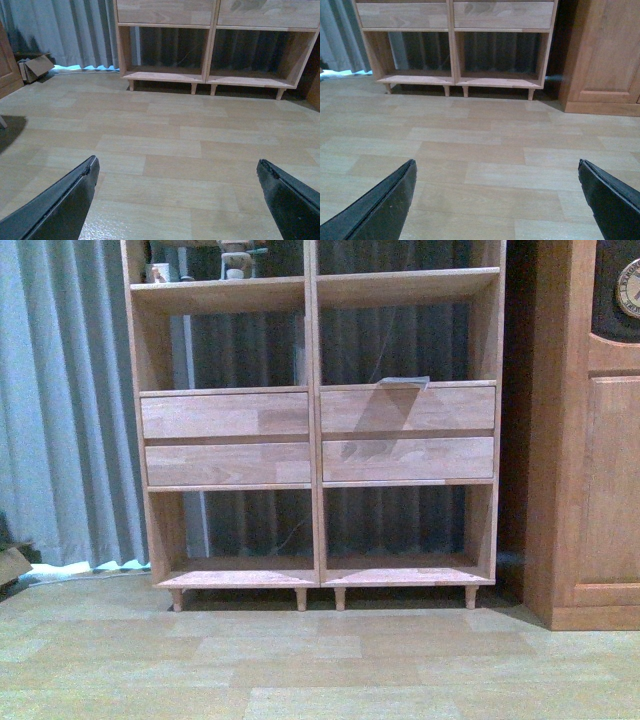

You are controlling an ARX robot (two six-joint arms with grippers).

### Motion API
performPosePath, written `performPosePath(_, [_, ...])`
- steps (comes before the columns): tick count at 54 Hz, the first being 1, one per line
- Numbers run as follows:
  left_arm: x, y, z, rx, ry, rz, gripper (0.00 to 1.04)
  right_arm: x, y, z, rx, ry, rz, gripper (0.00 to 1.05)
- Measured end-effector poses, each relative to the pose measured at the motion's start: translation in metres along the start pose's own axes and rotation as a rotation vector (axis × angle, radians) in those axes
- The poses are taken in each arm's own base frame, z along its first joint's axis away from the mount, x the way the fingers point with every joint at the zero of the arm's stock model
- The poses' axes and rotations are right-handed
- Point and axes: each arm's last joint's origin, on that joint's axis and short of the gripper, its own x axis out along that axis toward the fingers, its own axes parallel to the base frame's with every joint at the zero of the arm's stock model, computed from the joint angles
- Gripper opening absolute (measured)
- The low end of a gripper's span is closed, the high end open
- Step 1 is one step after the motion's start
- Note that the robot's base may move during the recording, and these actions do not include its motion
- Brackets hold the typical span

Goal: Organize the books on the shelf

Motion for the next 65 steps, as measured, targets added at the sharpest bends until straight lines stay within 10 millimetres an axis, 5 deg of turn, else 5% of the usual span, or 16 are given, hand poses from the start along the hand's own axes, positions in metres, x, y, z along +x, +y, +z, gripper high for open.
performPosePath(65, [0.0, 0.0, 0.0, 0.0, 0.0, 0.0, 0.97, 0.0, 0.0, 0.0, 0.0, 0.0, 0.0, 0.98])
